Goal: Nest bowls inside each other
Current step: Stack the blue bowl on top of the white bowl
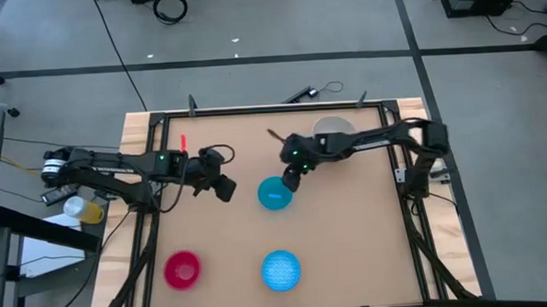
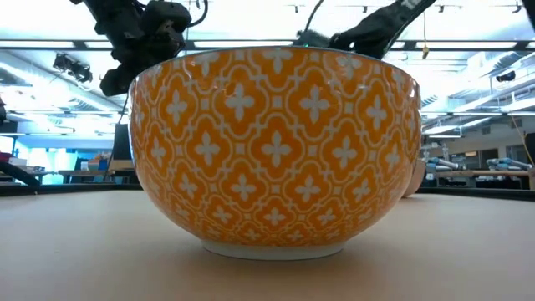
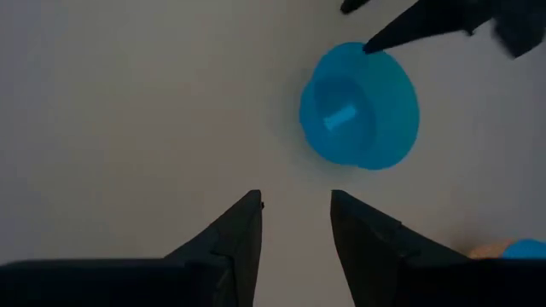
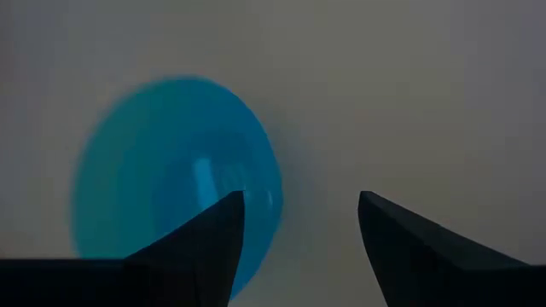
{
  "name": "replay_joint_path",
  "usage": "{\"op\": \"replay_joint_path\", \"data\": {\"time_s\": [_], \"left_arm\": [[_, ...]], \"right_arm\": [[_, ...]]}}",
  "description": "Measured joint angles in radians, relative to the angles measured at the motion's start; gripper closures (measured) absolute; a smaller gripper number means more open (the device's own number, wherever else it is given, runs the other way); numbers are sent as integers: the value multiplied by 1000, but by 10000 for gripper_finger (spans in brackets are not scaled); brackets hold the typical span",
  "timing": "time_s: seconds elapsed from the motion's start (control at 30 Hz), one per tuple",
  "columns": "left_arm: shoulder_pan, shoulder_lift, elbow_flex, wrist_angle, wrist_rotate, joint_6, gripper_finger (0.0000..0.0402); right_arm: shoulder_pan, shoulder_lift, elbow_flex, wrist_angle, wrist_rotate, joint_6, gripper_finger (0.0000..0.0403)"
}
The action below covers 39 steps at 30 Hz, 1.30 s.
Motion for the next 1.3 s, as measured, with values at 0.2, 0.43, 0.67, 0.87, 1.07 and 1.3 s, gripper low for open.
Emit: {"op": "replay_joint_path", "data": {"time_s": [0.2,0.43,0.67,0.87,1.07,1.3], "left_arm": [[0,1,0,-3,-1,0,259],[0,1,0,-8,-55,33,259],[0,1,0,2,-145,45,259],[0,27,0,27,-167,45,259],[-6,75,3,69,-156,50,259],[-34,108,-1,74,-127,57,259]], "right_arm": [[0,89,33,-68,-39,32,207],[-3,12,44,-138,-56,22,385],[-65,-252,46,-287,269,77,394],[-274,-350,46,-533,462,70,392],[-477,-331,45,-563,388,9,391],[-546,-285,-14,-556,170,6,390]]}}
